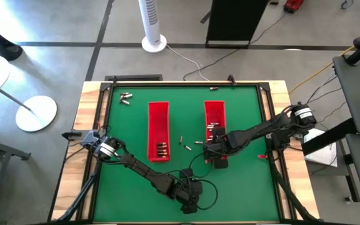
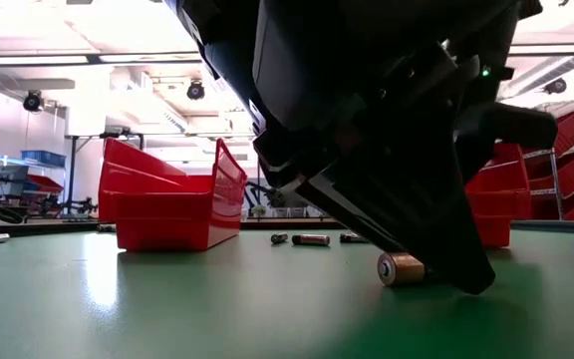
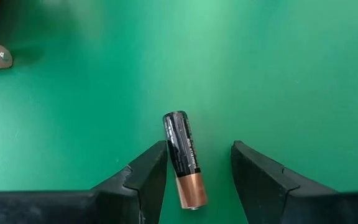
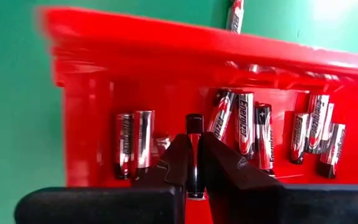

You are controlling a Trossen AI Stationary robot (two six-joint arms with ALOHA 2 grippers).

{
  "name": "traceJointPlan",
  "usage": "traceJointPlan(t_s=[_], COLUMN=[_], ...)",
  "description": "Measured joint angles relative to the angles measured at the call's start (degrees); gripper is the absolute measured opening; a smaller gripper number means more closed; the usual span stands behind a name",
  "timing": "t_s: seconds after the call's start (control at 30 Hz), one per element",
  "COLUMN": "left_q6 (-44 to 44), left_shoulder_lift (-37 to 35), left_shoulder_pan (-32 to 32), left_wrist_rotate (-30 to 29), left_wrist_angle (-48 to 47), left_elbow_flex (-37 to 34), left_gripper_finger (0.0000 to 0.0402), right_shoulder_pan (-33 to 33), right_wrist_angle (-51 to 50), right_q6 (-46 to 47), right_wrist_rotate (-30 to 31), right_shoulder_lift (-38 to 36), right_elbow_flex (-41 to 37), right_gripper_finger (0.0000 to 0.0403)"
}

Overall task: Sort batteries
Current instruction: Put the silver battery into the right red bin, then put the brown battery into the left red bin

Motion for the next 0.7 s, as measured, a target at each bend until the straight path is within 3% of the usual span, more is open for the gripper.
traceJointPlan(t_s=[0.2,0.47,0.6,0.7], left_q6=[0.0,1.4,3.9,5.1], left_shoulder_lift=[0.0,-0.1,-0.1,-0.3], left_shoulder_pan=[0.0,0.0,-0.2,-0.2], left_wrist_rotate=[0.0,-2.8,-4.5,-4.5], left_wrist_angle=[0.1,2.7,3.9,3.6], left_elbow_flex=[0.0,0.0,0.0,0.0], left_gripper_finger=[0.0158,0.0158,0.0162,0.0173], right_shoulder_pan=[-0.2,0.1,3.4,8.9], right_wrist_angle=[0.5,-2.5,-5.3,-3.7], right_q6=[0.8,3.4,4.6,5.3], right_wrist_rotate=[0.1,0.7,1.7,6.2], right_shoulder_lift=[1.3,-0.3,-4.6,-8.4], right_elbow_flex=[0.1,1.5,4.3,5.4], right_gripper_finger=[0.0054,0.0153,0.0197,0.022])
